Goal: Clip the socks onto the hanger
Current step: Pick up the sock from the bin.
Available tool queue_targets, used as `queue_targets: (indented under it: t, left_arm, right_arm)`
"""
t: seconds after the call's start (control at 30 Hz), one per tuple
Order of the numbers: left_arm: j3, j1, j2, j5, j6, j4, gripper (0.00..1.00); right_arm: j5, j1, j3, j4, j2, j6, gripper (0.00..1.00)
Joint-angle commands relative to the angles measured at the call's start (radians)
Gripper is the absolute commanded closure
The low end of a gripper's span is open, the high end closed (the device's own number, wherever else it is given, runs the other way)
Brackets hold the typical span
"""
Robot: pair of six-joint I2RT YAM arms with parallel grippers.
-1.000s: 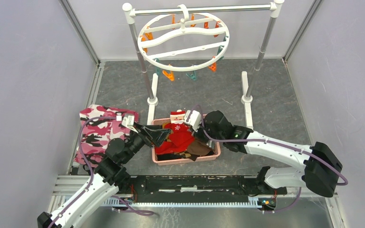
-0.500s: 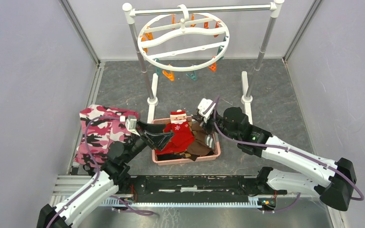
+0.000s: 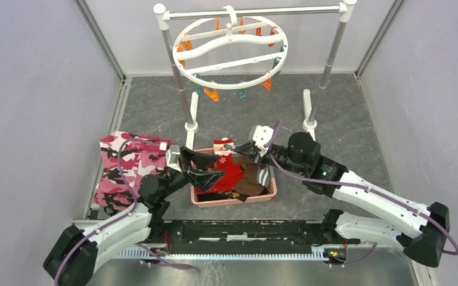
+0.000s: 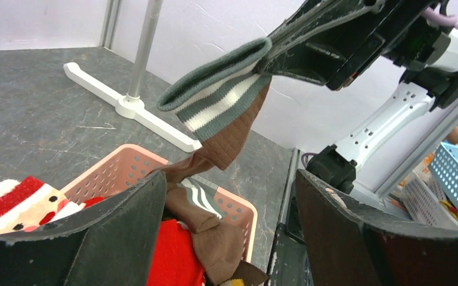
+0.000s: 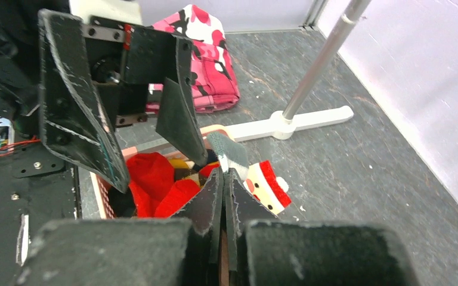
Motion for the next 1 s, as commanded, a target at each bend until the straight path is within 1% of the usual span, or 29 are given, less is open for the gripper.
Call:
queue_targets:
  t: [0.0,0.17,0.33,0.37,0.43,0.5,0.7,0.87,0.97]
  left_arm:
    - [0.034,0.003,0.059,0.085,0.092,0.197,0.15]
    - [0.046,0.003,0.071,0.113,0.181,0.217,0.14]
    - [0.068,0.003,0.099,0.116,0.213,0.222,0.14]
    - [0.073,0.003,0.109,0.119,0.209,0.234,0.15]
    - [0.074,0.004,0.132,0.121,0.184,0.279,0.22]
    - [0.079,0.004,0.159,0.129,0.158,0.339,0.27]
    - [0.099,0.003,0.223,0.173,0.123,0.444,0.29]
    - [0.117,0.003,0.252,0.221,0.052,0.515,0.31]
    - [0.130,0.003,0.270,0.255,0.008,0.558,0.38]
  right_arm:
    - [-0.078,-0.001,0.054,0.045,-0.035,0.002,1.00]
    - [-0.110,-0.001,0.061,0.042,-0.044,0.010,1.00]
    - [-0.152,-0.001,0.074,0.049,-0.045,0.018,1.00]
    - [-0.161,-0.001,0.077,0.051,-0.045,0.020,1.00]
    - [-0.180,-0.001,0.083,0.053,-0.044,0.025,1.00]
    - [-0.193,0.000,0.087,0.058,-0.040,0.032,1.00]
    - [-0.228,-0.001,0.086,0.071,-0.031,0.049,1.00]
    - [-0.251,-0.001,0.080,0.085,-0.028,0.059,0.99]
    - [-0.252,-0.001,0.077,0.088,-0.024,0.060,0.99]
